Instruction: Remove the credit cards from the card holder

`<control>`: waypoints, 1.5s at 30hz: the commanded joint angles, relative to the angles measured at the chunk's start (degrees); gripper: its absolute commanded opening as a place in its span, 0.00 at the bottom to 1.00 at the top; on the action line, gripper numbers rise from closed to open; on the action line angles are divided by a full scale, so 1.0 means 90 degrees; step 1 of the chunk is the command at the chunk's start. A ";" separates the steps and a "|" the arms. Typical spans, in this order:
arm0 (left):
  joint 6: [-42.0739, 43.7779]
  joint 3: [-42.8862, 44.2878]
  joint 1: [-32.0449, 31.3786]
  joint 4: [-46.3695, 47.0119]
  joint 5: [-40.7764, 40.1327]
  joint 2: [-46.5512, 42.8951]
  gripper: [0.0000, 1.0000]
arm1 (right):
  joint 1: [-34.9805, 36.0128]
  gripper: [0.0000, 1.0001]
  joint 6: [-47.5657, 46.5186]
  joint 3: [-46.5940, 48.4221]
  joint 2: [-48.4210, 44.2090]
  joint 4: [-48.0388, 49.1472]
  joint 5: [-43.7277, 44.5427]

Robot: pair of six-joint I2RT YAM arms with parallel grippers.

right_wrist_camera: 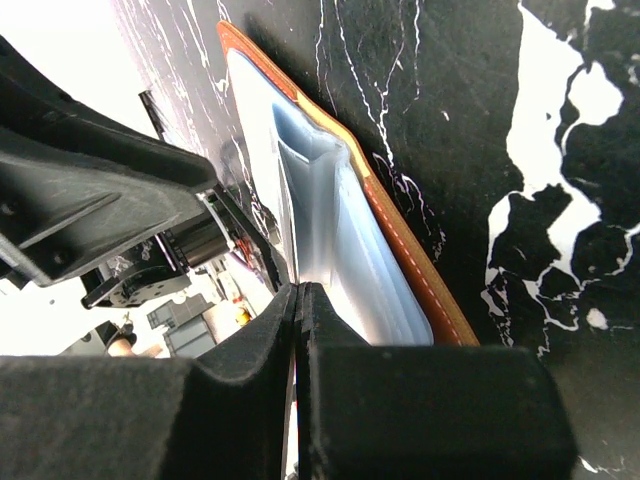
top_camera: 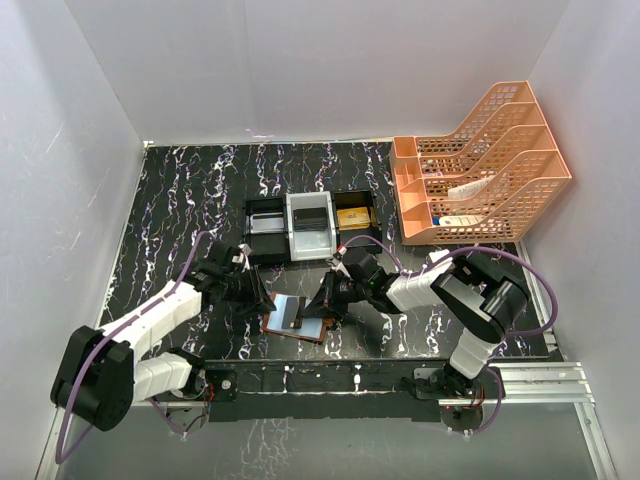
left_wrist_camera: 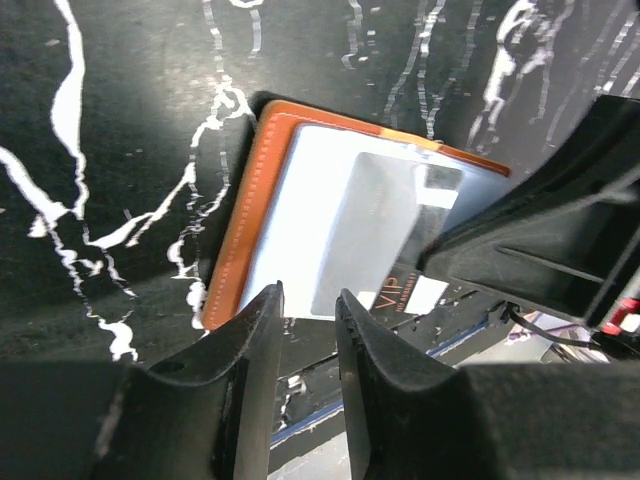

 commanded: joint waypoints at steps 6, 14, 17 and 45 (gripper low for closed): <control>0.0359 0.0432 -0.0498 0.0801 0.0777 0.0026 0.27 | -0.0028 0.00 -0.0137 0.0097 -0.0004 0.0111 -0.0146; 0.0303 0.0146 -0.0584 0.0998 0.0412 0.0930 0.13 | -0.0039 0.00 -0.0234 0.0211 0.0060 -0.0031 -0.0119; 0.0391 0.0177 -0.0602 0.0878 0.0324 0.1247 0.11 | -0.0038 0.00 -0.0220 0.0222 0.0054 0.0010 -0.0101; 0.0310 0.0068 -0.0605 0.0357 -0.0180 0.1488 0.03 | -0.0085 0.00 -0.0147 0.0360 0.0504 0.0291 -0.0192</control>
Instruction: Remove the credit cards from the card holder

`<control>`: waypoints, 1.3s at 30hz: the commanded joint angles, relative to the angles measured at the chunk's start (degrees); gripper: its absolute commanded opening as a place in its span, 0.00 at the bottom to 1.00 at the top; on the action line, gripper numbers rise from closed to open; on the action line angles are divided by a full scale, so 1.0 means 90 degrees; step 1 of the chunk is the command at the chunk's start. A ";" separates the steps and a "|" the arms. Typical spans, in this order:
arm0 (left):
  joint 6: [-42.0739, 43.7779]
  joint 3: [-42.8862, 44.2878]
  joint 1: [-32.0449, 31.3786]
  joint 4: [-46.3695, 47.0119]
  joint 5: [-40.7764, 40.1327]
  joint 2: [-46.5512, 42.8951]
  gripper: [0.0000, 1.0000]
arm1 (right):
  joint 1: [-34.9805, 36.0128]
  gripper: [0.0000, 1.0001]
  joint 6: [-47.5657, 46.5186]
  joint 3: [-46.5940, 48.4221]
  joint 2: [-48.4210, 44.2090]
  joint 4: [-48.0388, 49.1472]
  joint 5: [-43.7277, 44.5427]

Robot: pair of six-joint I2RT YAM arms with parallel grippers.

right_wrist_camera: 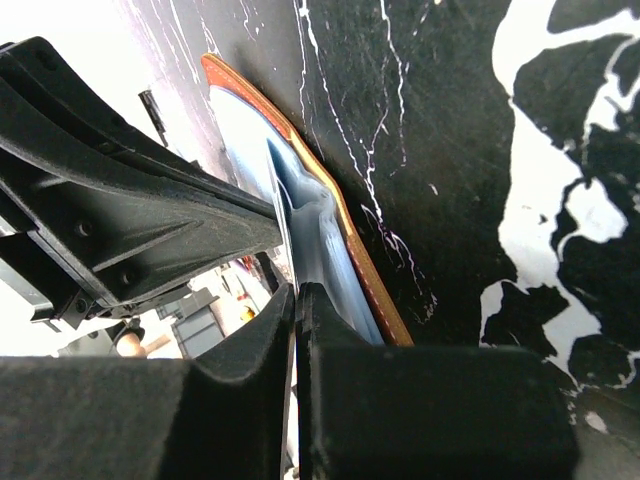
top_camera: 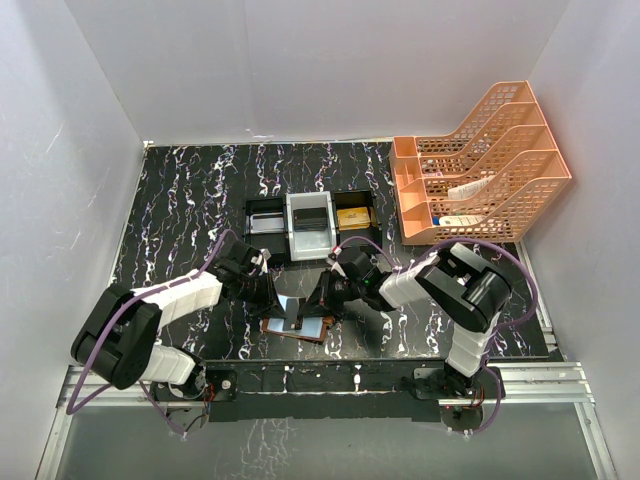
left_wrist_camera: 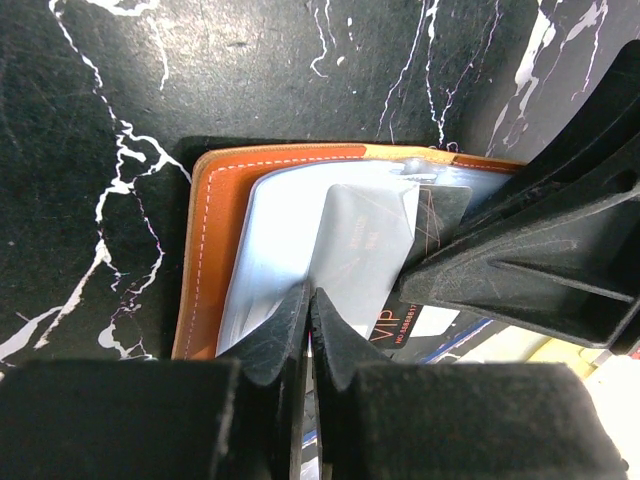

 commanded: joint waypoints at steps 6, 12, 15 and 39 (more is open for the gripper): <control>0.0166 0.0043 -0.0036 -0.0669 -0.0466 -0.0279 0.06 | -0.0356 0.00 -0.0436 -0.0349 -0.0677 -0.0178 -0.0193; 0.0257 0.0229 -0.0050 -0.0671 -0.0314 -0.0486 0.10 | -0.0364 0.00 -0.0715 -0.0307 -0.0550 -0.0285 -0.0499; 0.0270 0.0367 -0.0069 -0.0606 -0.0151 -0.0669 0.18 | -0.0373 0.00 -0.0731 -0.0211 -0.0497 -0.0274 -0.0483; 0.0064 -0.0053 -0.0263 0.0174 0.0427 0.0327 0.13 | -0.0360 0.12 -0.0621 0.0174 -0.0221 -0.0716 0.0140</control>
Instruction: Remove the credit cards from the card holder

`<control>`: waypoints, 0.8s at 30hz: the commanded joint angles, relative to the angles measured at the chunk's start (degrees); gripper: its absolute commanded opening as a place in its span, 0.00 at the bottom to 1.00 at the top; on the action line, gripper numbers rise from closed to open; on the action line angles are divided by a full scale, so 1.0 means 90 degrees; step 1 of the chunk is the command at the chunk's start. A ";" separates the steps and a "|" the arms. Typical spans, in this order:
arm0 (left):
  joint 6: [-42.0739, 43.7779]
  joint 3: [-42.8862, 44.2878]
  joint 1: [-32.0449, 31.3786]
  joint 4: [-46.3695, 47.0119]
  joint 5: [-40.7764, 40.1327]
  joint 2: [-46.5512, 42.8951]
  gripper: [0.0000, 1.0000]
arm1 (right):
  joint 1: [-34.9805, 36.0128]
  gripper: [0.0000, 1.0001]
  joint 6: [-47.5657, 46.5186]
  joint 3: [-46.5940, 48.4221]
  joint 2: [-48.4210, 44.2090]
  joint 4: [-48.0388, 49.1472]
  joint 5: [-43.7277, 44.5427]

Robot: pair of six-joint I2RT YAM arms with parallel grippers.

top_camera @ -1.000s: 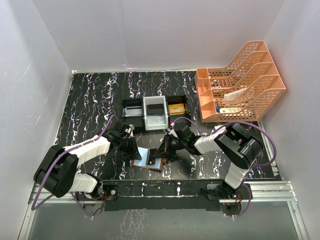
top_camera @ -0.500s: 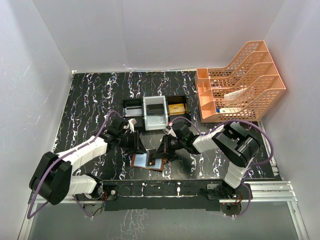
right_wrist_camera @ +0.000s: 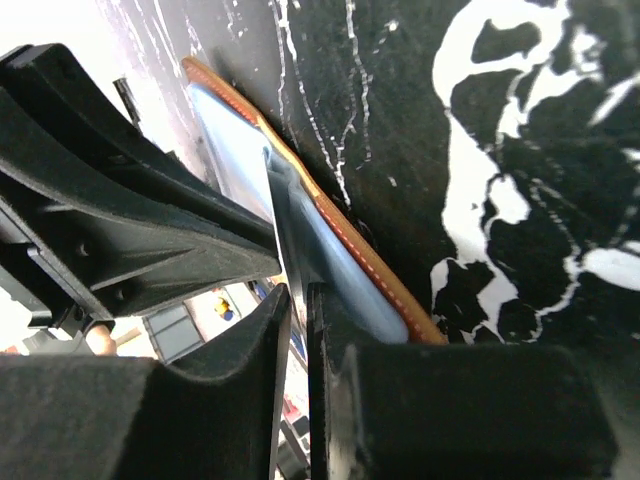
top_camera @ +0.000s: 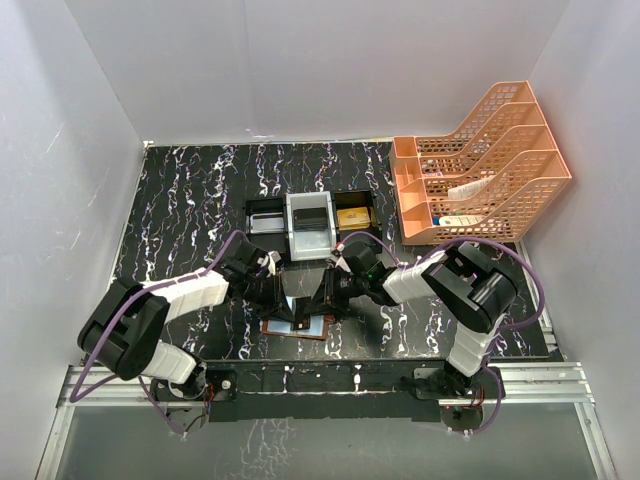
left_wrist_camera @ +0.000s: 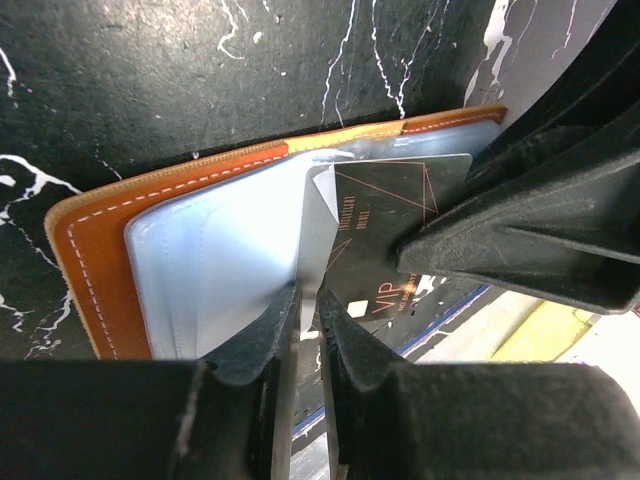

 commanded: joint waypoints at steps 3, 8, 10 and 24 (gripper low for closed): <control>-0.0072 -0.0220 -0.0028 -0.0003 -0.0102 0.0011 0.12 | 0.0112 0.17 0.0712 -0.0091 -0.0167 0.0105 0.0794; -0.0087 -0.0230 -0.0025 -0.0037 -0.0150 0.0086 0.10 | 0.0437 0.23 0.1098 -0.0312 -0.0432 0.0455 0.1352; -0.0078 -0.0219 -0.0023 -0.0061 -0.0178 0.0074 0.09 | 0.0551 0.23 0.1197 -0.0382 -0.0485 0.0557 0.1551; -0.0109 -0.0275 -0.0021 -0.0085 -0.0266 0.0029 0.08 | 0.0866 0.12 0.1307 -0.0667 -0.0689 0.0583 0.2158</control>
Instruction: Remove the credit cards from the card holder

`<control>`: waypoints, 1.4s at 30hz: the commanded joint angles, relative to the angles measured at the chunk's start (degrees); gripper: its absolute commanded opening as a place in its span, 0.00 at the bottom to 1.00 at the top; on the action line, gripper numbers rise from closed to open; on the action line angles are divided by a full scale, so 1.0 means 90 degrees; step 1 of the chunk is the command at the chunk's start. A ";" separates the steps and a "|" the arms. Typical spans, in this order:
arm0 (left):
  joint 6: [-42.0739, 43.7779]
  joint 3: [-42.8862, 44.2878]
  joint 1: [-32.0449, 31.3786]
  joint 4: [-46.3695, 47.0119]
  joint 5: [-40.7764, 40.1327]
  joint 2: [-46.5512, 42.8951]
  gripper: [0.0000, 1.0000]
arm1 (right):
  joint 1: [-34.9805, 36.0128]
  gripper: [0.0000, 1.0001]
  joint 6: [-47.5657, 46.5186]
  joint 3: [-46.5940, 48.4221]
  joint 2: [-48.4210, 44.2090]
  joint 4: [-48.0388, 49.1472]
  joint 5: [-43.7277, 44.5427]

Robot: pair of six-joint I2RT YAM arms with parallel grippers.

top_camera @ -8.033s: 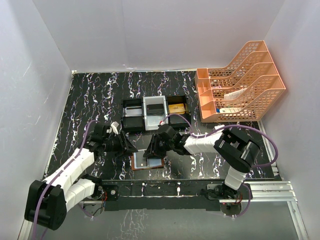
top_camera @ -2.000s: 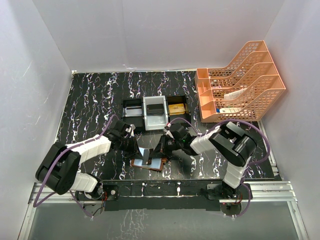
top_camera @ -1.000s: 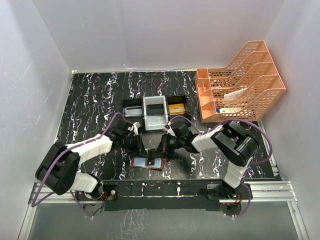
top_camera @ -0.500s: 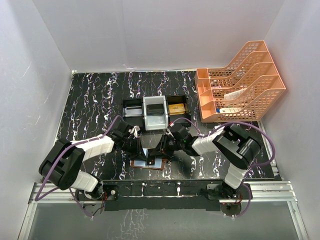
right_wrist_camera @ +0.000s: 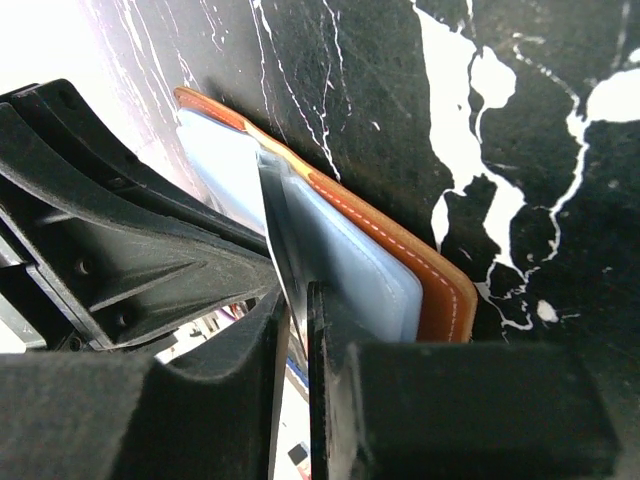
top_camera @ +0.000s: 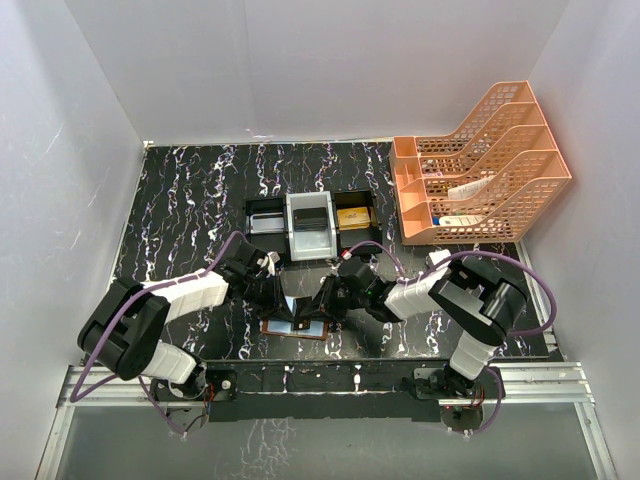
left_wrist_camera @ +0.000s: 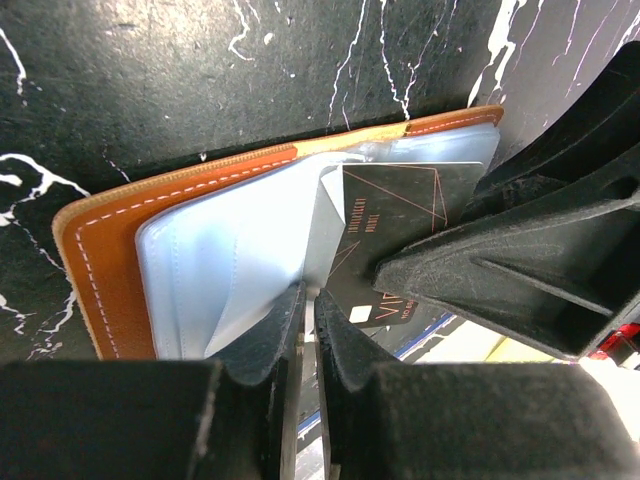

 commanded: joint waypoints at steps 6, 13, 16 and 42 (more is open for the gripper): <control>0.0018 -0.0173 -0.0019 -0.0277 -0.0262 -0.0052 0.08 | 0.0044 0.00 -0.0057 -0.0004 -0.0189 0.0096 0.0300; 0.0073 -0.0053 -0.0024 -0.0576 -0.0628 -0.0332 0.12 | 0.0036 0.00 -0.0563 0.0377 -0.0845 -0.1129 0.0887; 0.0105 0.0049 -0.0019 -0.0784 -0.0851 -0.0638 0.14 | 0.0011 0.00 -0.0822 0.0547 -0.1228 -0.1698 0.1298; 0.0793 0.1304 0.0020 -0.2439 -0.3134 -0.2407 0.88 | -0.0053 0.00 -0.3241 0.0933 -0.2900 -0.1688 0.3103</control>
